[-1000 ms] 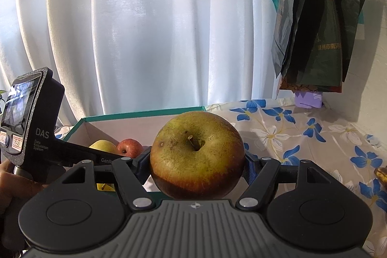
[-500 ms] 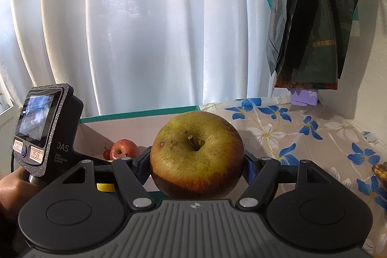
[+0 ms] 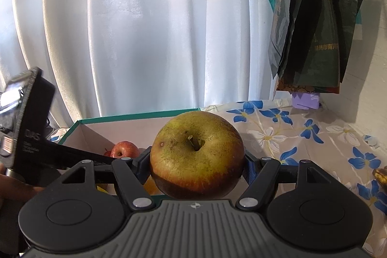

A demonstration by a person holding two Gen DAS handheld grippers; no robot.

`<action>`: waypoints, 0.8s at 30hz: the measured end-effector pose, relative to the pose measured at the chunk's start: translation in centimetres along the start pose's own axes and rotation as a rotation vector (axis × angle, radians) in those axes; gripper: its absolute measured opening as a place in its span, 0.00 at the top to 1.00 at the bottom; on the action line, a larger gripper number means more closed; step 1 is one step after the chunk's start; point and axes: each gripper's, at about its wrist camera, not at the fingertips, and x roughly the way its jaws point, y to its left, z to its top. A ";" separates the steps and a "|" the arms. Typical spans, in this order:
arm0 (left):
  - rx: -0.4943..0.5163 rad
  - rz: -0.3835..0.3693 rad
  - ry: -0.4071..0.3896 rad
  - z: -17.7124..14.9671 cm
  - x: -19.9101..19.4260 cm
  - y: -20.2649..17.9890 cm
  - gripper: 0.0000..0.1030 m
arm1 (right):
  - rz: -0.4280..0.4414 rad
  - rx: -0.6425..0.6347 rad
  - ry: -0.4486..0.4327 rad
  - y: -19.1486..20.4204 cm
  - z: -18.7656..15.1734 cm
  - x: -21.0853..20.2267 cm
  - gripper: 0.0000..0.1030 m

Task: Organize fruits
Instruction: 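Carry the pear into the box and open the left tool while the right tool carries the apple, then lower the large green-red apple into the box and open the right tool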

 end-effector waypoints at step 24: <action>-0.163 0.274 0.109 -6.0 -5.3 6.8 0.01 | 0.094 -0.109 0.051 2.8 0.0 4.0 0.31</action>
